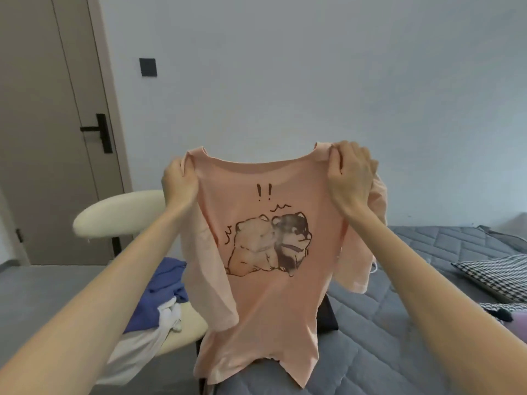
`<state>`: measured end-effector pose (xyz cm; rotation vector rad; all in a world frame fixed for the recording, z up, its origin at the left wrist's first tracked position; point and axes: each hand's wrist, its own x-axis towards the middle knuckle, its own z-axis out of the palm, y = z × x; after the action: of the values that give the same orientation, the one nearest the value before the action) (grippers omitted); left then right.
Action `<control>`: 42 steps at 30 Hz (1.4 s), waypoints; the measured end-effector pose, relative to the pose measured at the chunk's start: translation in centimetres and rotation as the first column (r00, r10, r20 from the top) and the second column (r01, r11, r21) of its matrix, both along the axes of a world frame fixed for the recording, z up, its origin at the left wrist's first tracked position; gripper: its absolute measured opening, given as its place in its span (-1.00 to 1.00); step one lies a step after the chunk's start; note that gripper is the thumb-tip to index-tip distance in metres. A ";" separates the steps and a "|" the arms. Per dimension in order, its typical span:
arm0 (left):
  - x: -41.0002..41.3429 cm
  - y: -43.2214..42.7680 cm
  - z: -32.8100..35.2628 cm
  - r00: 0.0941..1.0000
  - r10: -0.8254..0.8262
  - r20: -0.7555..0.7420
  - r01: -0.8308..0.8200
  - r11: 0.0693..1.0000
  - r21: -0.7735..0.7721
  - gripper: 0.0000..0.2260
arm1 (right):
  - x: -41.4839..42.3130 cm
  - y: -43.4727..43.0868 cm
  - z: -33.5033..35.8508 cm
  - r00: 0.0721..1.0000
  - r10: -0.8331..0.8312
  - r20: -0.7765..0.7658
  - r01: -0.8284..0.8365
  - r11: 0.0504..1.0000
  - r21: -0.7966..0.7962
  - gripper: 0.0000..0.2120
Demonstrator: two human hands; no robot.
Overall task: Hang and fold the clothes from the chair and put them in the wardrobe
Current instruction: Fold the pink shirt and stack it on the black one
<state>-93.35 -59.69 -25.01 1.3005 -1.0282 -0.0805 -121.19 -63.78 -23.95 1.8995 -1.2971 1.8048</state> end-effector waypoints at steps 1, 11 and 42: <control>0.2 0.2 1.2 1.000 0.007 -0.025 -0.008 0.999 -0.043 -0.68 | 0.1 0.7 1.2 1.000 0.021 -0.021 -0.021 0.999 -0.029 -0.78; 1.0 1.7 -1.3 0.967 -0.186 0.174 0.132 0.950 0.283 -0.68 | -1.3 1.0 0.6 0.896 0.208 -0.392 0.011 0.873 0.488 -0.66; 1.4 -24.9 10.4 0.954 -0.296 0.040 0.296 0.955 0.026 -0.67 | -0.7 -25.9 11.4 0.952 0.265 0.156 -0.293 0.935 0.202 -0.76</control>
<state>-91.91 -84.56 -14.63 1.1611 -1.2576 -0.2917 -121.87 -89.70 -12.53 2.2200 -1.3813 2.0184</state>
